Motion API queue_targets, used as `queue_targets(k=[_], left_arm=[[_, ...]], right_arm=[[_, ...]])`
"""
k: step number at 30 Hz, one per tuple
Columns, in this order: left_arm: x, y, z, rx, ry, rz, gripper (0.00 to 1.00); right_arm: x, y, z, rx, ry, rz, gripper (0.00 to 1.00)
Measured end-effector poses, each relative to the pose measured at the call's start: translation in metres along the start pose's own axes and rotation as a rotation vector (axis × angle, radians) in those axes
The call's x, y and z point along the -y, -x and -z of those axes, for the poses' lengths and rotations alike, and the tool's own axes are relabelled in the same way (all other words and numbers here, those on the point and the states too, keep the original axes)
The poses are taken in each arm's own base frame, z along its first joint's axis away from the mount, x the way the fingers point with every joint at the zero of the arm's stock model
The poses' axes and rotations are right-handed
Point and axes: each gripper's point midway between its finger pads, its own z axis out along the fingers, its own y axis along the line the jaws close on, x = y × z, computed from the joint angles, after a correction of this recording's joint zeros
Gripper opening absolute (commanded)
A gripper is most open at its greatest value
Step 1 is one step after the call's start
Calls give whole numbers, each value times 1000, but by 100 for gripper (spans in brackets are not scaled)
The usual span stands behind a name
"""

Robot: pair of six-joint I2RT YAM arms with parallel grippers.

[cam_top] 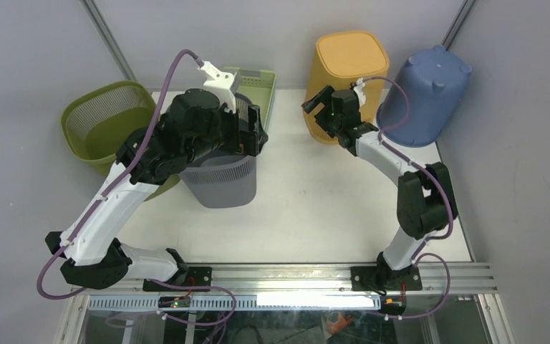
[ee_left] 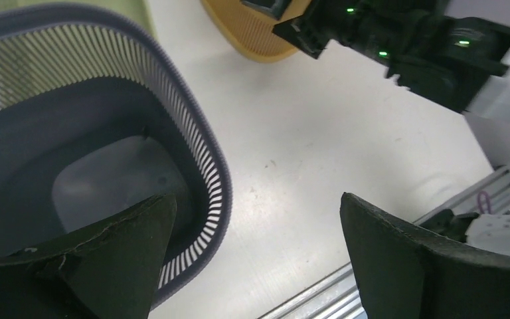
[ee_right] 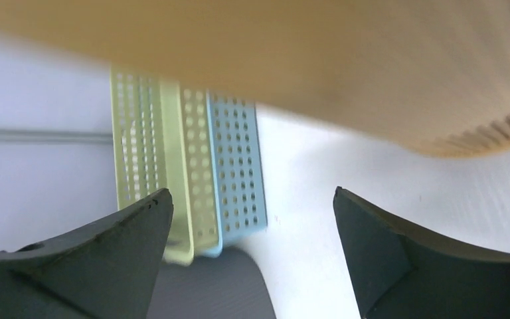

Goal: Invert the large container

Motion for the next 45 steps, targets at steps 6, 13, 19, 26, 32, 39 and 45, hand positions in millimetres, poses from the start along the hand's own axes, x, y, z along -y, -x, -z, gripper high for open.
queue_targets(k=[6,13,19,26,32,39,45], left_arm=[[-28,-30,-21,-77,150,-26,99],[-38,-70,-57,-194,219,-42,64],[-31,-75,-65,-205,188,-31,13],[-10,-70,-83,-222,137,-55,0],[62,-56,-82,-254,-124,-30,0],[156,-28,-63,-189,-529,83,0],[197,-42,-66,-219,-753,226,0]], right_arm=[[-10,-46,78,-101,74,122,95],[18,-30,174,-51,81,162,96],[50,4,234,53,7,174,96],[70,38,283,128,-116,206,91],[36,90,338,240,-113,254,98],[24,119,373,275,-182,286,99],[34,131,395,326,-229,284,99]])
